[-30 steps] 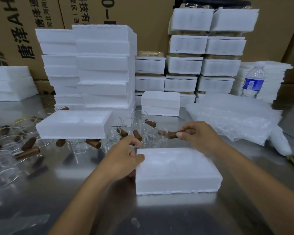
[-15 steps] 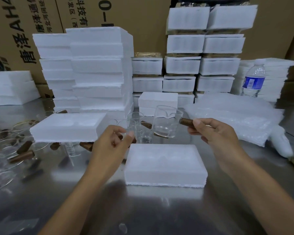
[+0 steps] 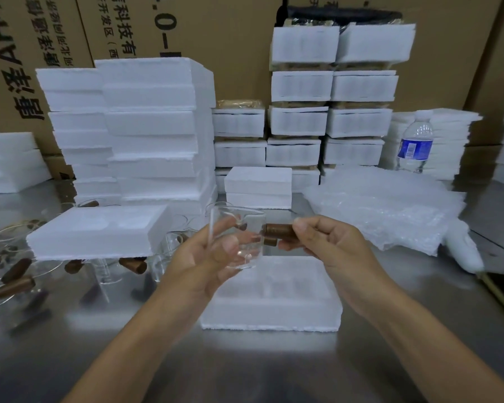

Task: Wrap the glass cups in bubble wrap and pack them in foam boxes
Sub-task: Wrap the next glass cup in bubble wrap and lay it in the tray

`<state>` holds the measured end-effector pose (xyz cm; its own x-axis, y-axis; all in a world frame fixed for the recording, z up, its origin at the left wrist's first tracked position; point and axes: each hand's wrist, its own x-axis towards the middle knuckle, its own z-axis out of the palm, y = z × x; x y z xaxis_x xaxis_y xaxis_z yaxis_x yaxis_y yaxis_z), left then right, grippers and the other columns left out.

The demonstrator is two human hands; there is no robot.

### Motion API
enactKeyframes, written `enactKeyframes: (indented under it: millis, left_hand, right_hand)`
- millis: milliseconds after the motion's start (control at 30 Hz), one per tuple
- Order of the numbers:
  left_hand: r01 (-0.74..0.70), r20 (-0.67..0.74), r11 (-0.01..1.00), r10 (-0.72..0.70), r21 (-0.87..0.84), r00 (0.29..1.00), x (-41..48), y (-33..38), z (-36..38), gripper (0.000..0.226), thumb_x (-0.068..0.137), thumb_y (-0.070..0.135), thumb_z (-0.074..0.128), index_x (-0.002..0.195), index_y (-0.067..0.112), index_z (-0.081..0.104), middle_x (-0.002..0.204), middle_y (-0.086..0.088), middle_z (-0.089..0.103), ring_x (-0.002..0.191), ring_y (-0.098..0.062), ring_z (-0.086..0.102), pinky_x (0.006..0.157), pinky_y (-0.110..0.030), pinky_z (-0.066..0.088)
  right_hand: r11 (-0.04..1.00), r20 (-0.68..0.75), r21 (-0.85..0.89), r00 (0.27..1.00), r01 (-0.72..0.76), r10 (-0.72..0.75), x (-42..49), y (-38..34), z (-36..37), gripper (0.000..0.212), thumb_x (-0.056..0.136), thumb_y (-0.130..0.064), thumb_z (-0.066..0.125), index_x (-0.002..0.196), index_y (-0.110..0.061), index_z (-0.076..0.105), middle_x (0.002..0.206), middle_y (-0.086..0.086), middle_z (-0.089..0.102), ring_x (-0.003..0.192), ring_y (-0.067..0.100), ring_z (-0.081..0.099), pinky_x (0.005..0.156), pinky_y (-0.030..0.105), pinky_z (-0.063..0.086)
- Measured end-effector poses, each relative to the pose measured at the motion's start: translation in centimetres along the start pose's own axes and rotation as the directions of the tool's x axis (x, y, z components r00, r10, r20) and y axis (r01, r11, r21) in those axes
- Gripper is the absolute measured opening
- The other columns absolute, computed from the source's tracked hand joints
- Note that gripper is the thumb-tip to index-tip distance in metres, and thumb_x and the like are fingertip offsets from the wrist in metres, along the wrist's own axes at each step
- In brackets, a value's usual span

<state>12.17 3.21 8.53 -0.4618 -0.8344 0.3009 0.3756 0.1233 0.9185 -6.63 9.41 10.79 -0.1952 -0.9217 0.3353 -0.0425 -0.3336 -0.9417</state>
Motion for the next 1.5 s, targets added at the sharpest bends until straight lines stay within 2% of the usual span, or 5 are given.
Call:
enactKeyframes:
  millis: [467, 733, 1000, 1233, 1500]
  left_hand:
    - [0.055, -0.132, 0.931, -0.11, -0.361, 0.985, 0.5, 0.6, -1.6, 0.06, 0.053, 0.037, 0.09, 0.105, 0.015, 0.072, 0.12, -0.019, 0.065, 0.103, -0.034, 0.066, 0.073, -0.032, 0.058]
    - [0.057, -0.093, 0.917, -0.102, -0.395, 0.99, 0.2, 1.0, -1.0, 0.059, 0.052, 0.036, 0.091, 0.103, 0.014, 0.073, 0.12, -0.018, 0.065, 0.103, -0.034, 0.066, 0.074, -0.032, 0.057]
    - [-0.004, -0.07, 0.874, -0.035, -0.486, 0.997, -0.2, 2.3, -1.4, 0.078, 0.042, 0.045, 0.094, 0.111, 0.014, 0.072, 0.122, -0.012, 0.064, 0.103, -0.026, 0.067, 0.078, -0.033, 0.056]
    - [-0.059, -0.064, 0.852, 0.031, -0.52, 0.998, -0.7, 3.2, -2.2, 0.072, 0.053, 0.05, 0.086, 0.114, 0.015, 0.068, 0.126, -0.006, 0.062, 0.109, -0.019, 0.064, 0.093, -0.036, 0.051]
    - [-0.162, -0.112, 0.829, 0.121, -0.535, 0.986, -0.7, 4.1, -3.0, 0.062, 0.061, 0.047, 0.081, 0.111, 0.014, 0.066, 0.12, -0.002, 0.065, 0.111, -0.013, 0.062, 0.097, -0.03, 0.046]
  right_hand:
    - [0.115, -0.358, -0.934, 0.883, -0.339, -0.305, 6.9, 3.3, -14.7, 0.028, 0.09, -0.029, 0.06, 0.116, -0.021, 0.065, 0.122, 0.008, 0.062, 0.124, 0.025, 0.044, 0.109, 0.045, 0.013]
    - [0.298, -0.438, -0.897, 0.75, -0.327, -0.495, 7.4, 2.0, -14.2, 0.018, 0.093, -0.024, 0.054, 0.098, -0.014, 0.068, 0.097, 0.009, 0.069, 0.099, 0.029, 0.055, 0.103, 0.049, 0.026]
    - [0.568, -0.053, -0.765, 0.848, 0.305, -0.527, 4.5, -2.9, -4.4, 0.011, 0.097, -0.023, 0.046, 0.094, -0.033, 0.049, 0.099, -0.014, 0.059, 0.101, 0.016, 0.053, 0.082, 0.029, 0.041]
    - [0.112, 0.626, -0.738, 0.737, 0.666, -0.257, -0.4, -0.7, 1.0, 0.026, 0.084, -0.006, 0.063, 0.098, -0.027, 0.057, 0.125, -0.011, 0.062, 0.116, 0.01, 0.055, 0.103, 0.033, 0.033]
    - [0.247, 0.599, -0.766, 0.798, 0.594, -0.061, -1.9, 0.7, -0.1, 0.038, 0.091, -0.037, 0.022, 0.101, -0.022, 0.055, 0.1, -0.008, 0.064, 0.1, 0.01, 0.055, 0.11, 0.013, 0.0]
